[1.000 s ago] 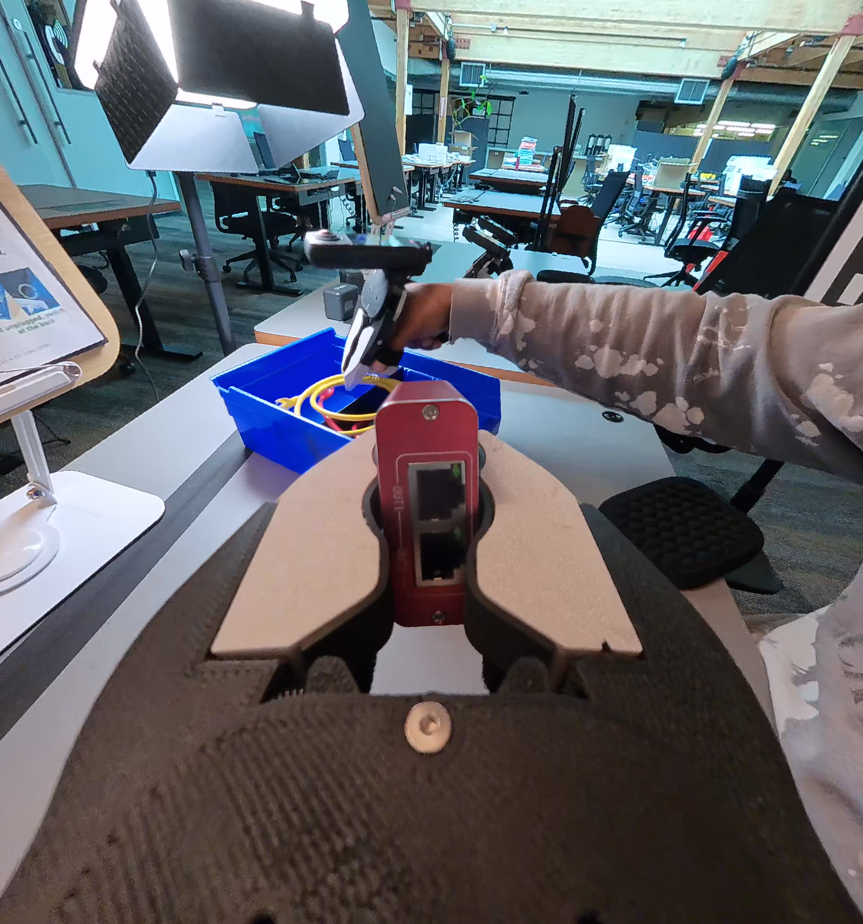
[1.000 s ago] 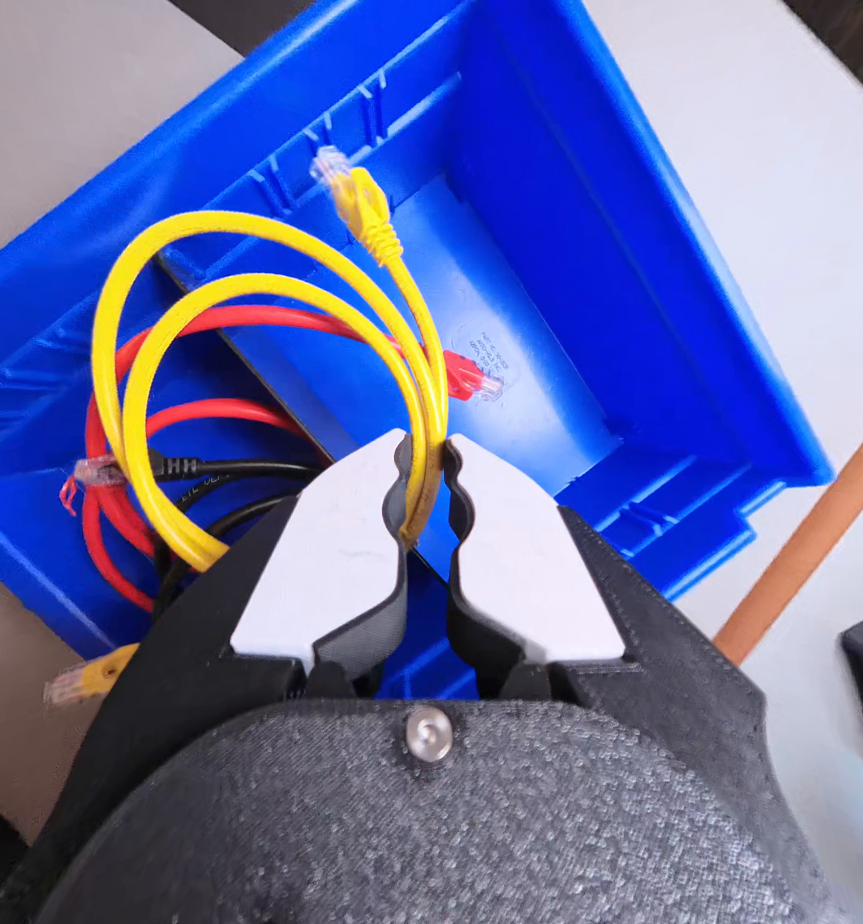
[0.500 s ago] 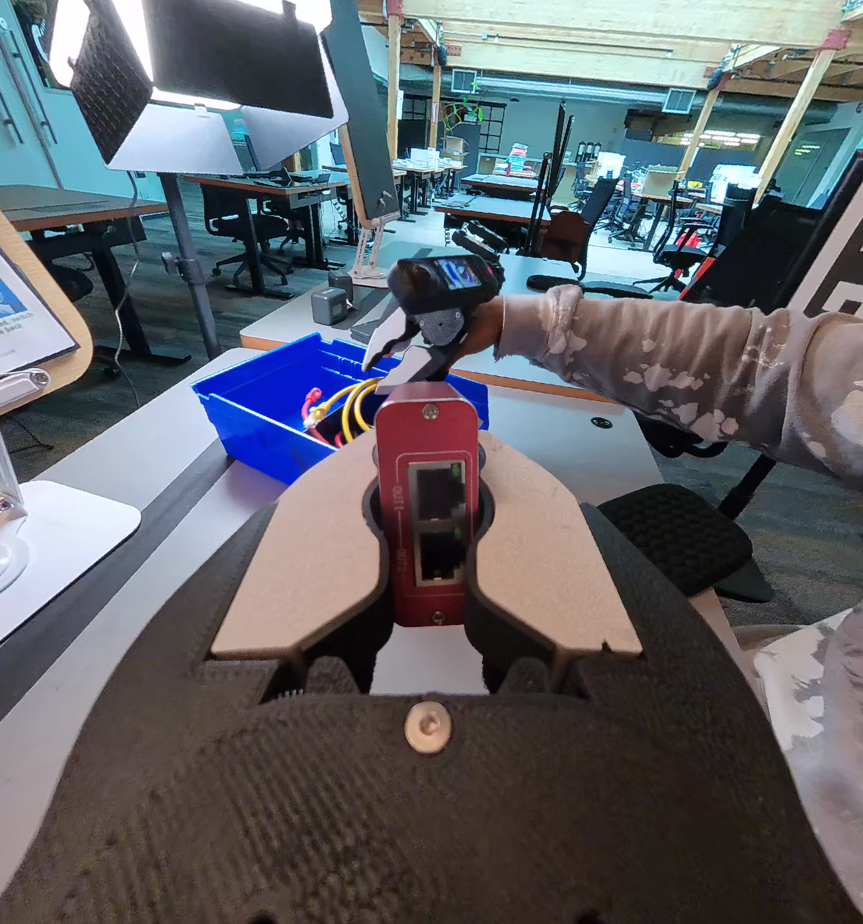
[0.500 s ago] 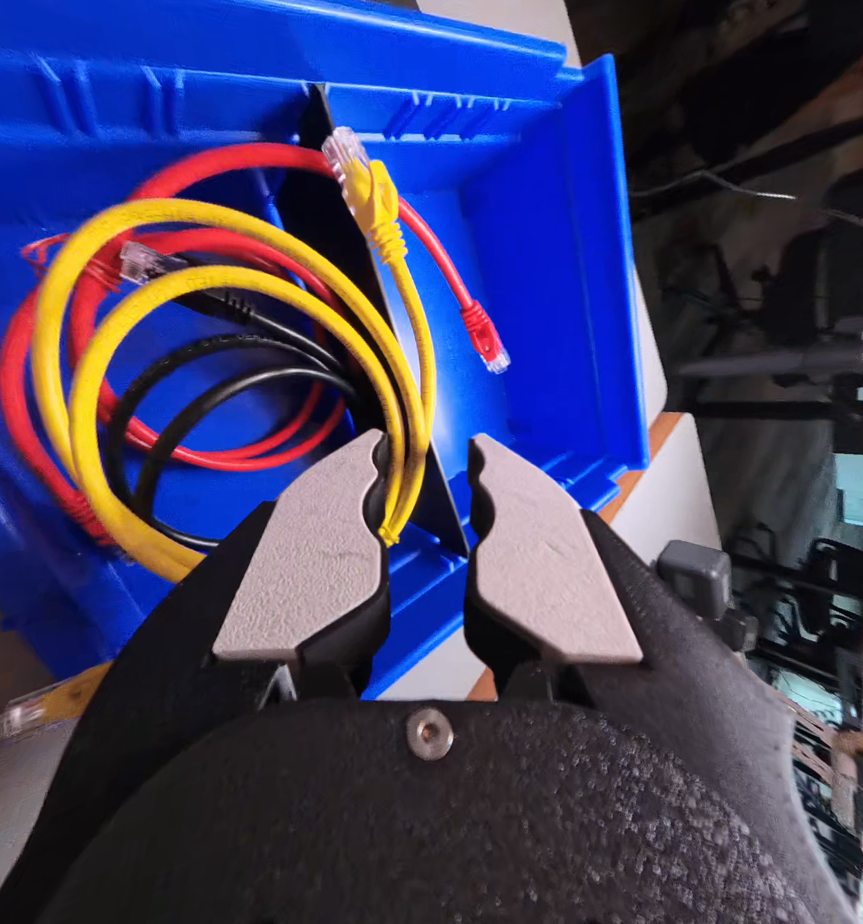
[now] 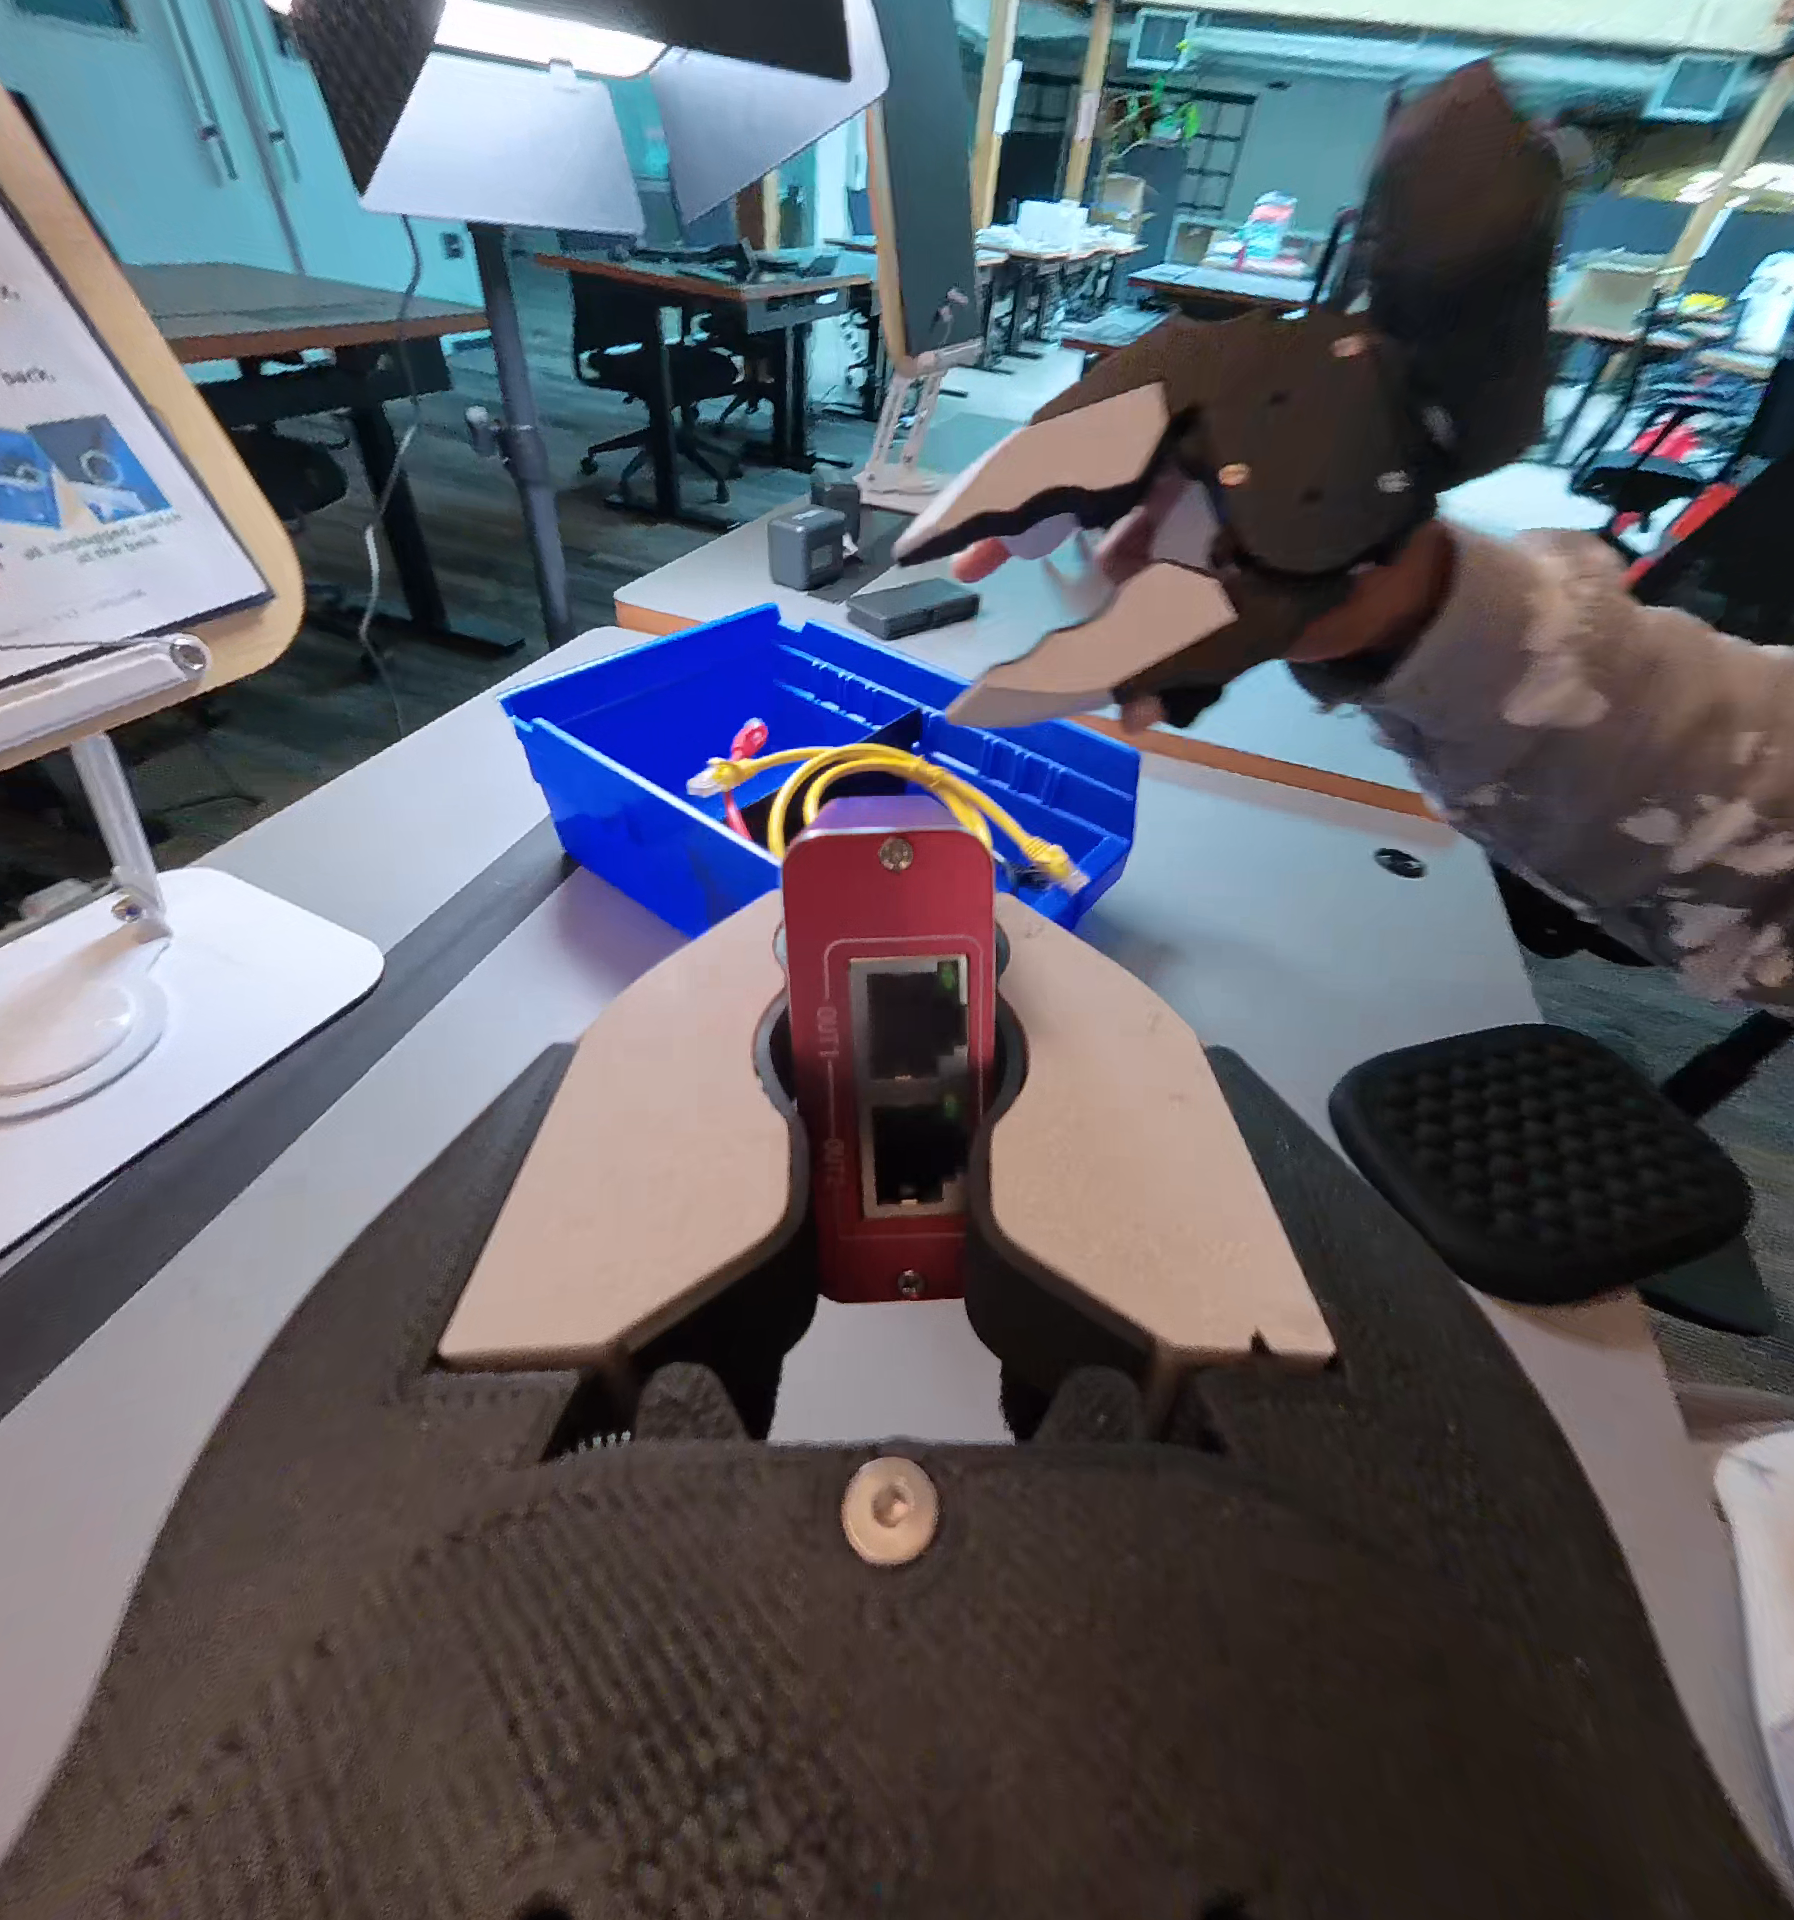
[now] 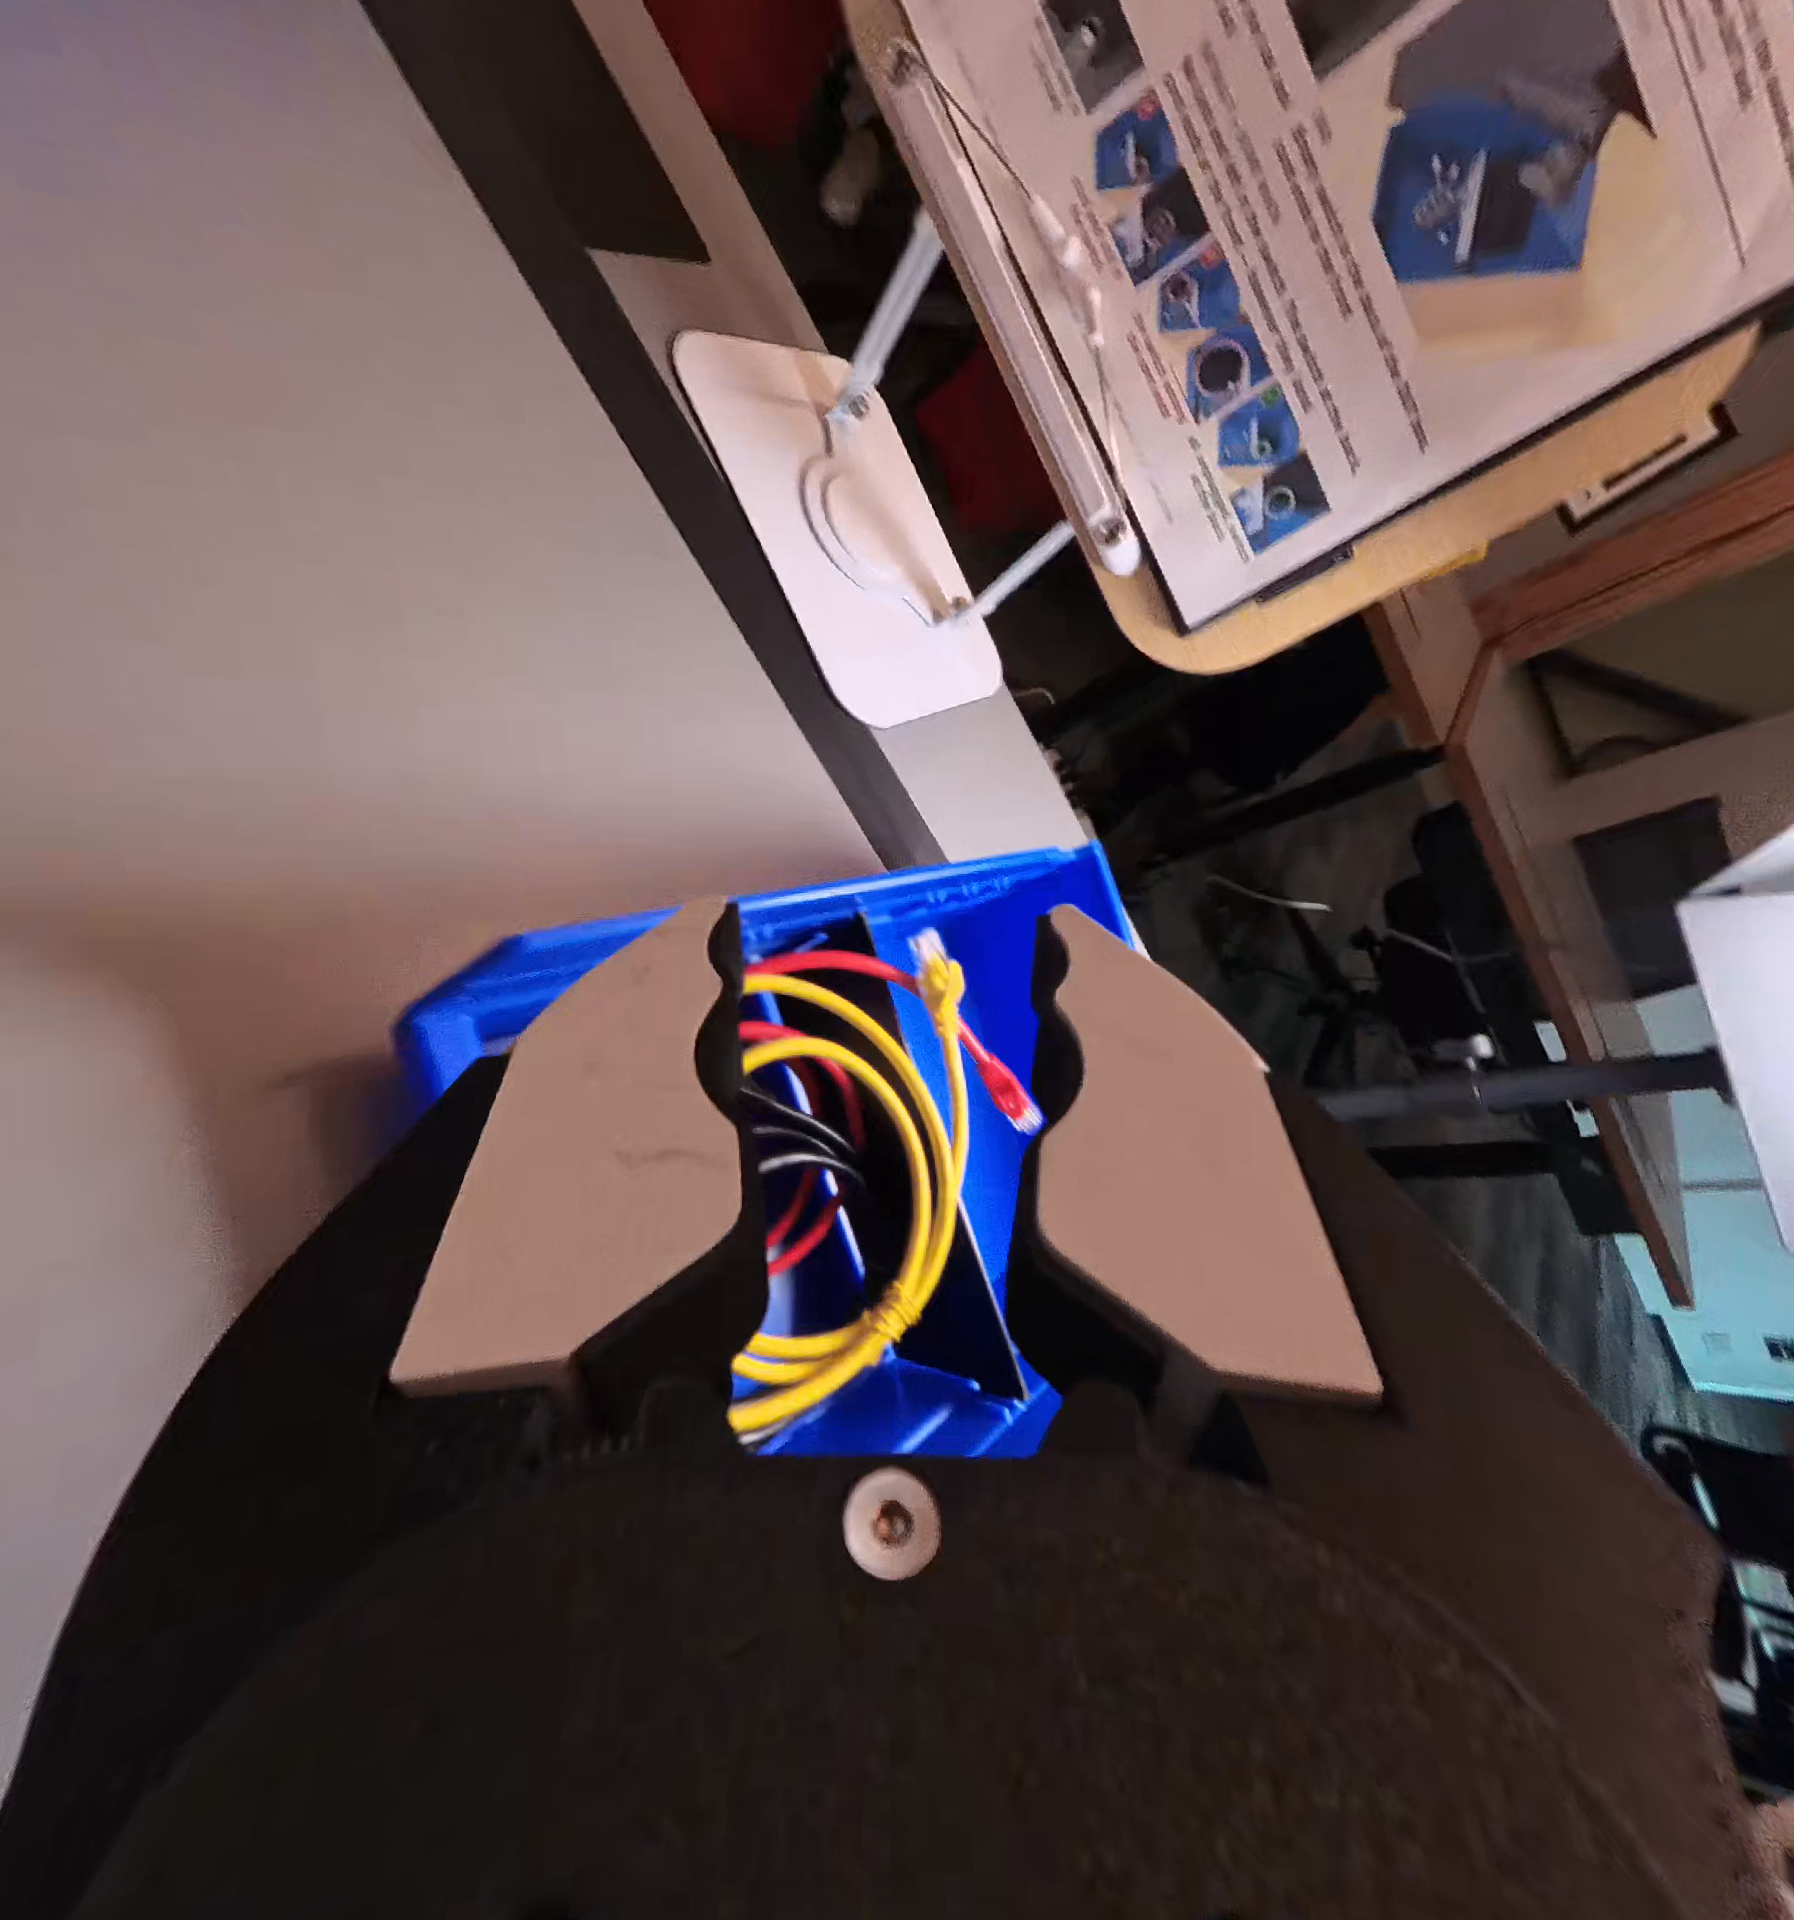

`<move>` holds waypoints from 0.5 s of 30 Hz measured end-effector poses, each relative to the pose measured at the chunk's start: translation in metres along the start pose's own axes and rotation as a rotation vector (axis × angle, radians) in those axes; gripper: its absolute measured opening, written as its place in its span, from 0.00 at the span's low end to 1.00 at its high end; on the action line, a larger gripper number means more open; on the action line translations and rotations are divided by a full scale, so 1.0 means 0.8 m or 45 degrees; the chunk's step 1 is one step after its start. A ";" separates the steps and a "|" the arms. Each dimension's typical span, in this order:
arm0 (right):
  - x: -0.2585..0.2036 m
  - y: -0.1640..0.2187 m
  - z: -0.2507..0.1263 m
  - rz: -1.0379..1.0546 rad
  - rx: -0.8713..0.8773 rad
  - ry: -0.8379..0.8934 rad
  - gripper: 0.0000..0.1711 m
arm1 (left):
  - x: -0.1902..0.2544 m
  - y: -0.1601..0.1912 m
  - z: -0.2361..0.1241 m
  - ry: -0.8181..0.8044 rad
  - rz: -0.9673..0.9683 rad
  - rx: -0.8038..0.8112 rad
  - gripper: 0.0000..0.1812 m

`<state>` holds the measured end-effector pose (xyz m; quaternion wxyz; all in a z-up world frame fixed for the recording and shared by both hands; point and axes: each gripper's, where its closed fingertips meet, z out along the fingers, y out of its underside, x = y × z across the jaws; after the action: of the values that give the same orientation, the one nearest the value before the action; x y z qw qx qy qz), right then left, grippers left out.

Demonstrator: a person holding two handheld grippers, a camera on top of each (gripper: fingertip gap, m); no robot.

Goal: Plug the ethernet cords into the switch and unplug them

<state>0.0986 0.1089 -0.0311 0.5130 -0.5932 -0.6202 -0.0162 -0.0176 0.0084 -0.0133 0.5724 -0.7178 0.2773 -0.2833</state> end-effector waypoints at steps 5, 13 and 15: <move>-0.067 -0.070 -0.026 -0.115 0.276 -0.120 0.33 | 0.002 0.015 0.023 -0.102 0.037 -0.064 0.16; -0.130 -0.111 0.006 -0.404 0.398 0.070 0.43 | 0.017 0.030 0.045 -0.170 0.084 -0.139 0.16; -0.129 -0.117 0.012 -0.442 0.414 0.146 0.43 | 0.021 0.031 0.047 -0.166 0.090 -0.147 0.16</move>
<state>-0.0016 0.0131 -0.0485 0.6257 -0.3856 -0.6771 -0.0376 0.0189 0.0166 -0.0431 0.5565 -0.7563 0.2806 -0.1991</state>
